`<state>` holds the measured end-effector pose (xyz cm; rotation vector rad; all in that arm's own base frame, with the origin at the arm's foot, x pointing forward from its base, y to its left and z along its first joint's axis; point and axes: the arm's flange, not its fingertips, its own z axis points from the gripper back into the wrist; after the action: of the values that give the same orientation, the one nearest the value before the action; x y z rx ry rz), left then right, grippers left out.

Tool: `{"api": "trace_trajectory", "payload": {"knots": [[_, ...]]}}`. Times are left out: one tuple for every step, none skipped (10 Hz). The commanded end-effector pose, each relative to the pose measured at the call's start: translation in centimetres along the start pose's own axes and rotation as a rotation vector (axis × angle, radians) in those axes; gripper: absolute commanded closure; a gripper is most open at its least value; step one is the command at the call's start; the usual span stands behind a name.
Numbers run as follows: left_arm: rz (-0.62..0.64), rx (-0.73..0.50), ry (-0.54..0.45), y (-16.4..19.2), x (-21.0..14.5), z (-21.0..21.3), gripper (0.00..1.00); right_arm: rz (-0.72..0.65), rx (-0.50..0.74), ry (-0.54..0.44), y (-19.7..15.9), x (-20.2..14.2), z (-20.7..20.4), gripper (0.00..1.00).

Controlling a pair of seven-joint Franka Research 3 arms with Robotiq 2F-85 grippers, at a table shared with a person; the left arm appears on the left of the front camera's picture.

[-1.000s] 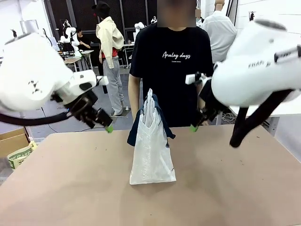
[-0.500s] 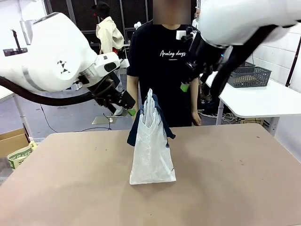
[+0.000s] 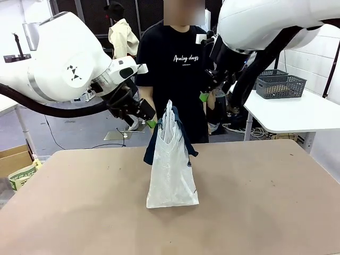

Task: Transfer purchased items from the store into the shopping bag.
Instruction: Open the Reusable shopping bag in the center of the table.

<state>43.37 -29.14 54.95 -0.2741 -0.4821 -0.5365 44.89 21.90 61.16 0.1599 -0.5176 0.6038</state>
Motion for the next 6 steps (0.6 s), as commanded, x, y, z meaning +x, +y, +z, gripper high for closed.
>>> {"api": "trace_trajectory", "payload": {"knots": [[0.115, -0.038, 0.023, -0.9, 1.8, 0.7, 0.0, -0.072, 0.095, -0.006, -0.7, 2.7, -1.9, 0.0], [0.145, -0.041, 0.043, -0.7, 2.4, 0.6, 0.0, -0.111, 0.107, 0.007, -1.1, 3.8, -2.5, 0.0], [0.159, -0.054, 0.05, -0.8, 2.5, 0.6, 0.0, -0.146, 0.131, 0.004, -1.2, 4.5, -2.9, 0.0], [0.171, -0.071, 0.07, -0.8, 2.7, 0.3, 0.0, -0.174, 0.136, 0.034, -1.2, 5.3, -3.6, 0.0], [0.178, -0.087, 0.104, -0.9, 2.7, -0.4, 0.0, -0.202, 0.127, 0.059, -1.2, 6.2, -4.5, 0.0], [0.192, -0.092, 0.117, -1.0, 2.8, -1.0, 0.0, -0.224, 0.145, 0.063, -1.5, 7.1, -5.3, 0.0]]}}
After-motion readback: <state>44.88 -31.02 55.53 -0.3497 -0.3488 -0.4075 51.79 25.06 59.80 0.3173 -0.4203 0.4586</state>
